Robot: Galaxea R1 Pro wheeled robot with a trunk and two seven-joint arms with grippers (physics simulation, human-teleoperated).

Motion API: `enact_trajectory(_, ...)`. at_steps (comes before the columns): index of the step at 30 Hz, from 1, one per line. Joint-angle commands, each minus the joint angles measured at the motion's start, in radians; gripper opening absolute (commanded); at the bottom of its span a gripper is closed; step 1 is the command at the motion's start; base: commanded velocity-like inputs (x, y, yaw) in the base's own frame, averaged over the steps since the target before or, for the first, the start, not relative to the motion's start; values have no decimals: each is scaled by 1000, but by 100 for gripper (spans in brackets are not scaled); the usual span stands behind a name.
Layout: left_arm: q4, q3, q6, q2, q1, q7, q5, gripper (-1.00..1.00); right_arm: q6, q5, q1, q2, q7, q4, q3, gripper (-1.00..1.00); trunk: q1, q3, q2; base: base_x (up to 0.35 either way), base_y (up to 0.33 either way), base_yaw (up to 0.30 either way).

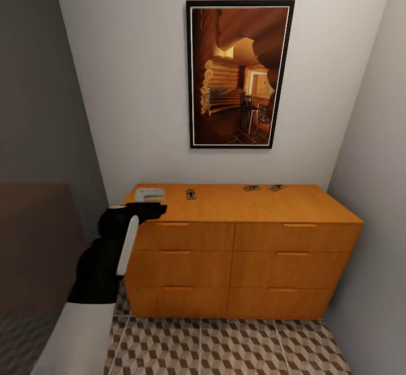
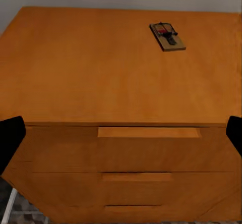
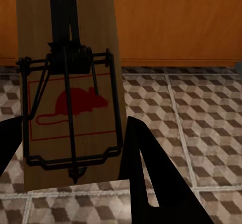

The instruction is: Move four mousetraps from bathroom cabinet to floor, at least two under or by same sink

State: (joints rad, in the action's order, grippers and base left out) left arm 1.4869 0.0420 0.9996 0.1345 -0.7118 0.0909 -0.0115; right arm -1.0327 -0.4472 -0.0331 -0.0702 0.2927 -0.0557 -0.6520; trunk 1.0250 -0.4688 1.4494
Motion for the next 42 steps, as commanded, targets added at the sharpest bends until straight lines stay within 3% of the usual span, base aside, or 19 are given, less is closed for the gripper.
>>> enact_trajectory(1,-2,1,5,1,-17,4,-1,100,-3,-8,-1,0,0,0,-9,-100,0,-1,1,0,0,0)
enact_trajectory(7,-3,11,12,5,-81,3,0,100,-3,-8,-1,0,2,0,-9,-100,0,-1,1,0,0,0)
enact_trajectory(12,-62,63,14,-4,-88,0,1,100,-3,-10,-1,0,3,0,-8,-100,0,-1,1,0,0,0)
enact_trajectory(17,-73,85,14,-12,-89,-4,1,100,-3,-11,-1,-1,3,0,-8,-100,0,-1,1,0,0,-57)
enact_trajectory(20,-73,102,14,-30,-89,-5,1,100,-4,-11,-1,-2,3,0,-9,-100,0,2,1,0,0,-190)
enact_trajectory(26,-72,109,13,-44,-86,-8,2,100,-3,-11,-1,-2,3,0,-8,-100,0,8,1,0,0,-235)
enact_trajectory(42,-85,111,13,-44,-84,-11,3,100,-4,-11,-1,-2,3,0,-9,-100,0,26,1,86,0,-238)
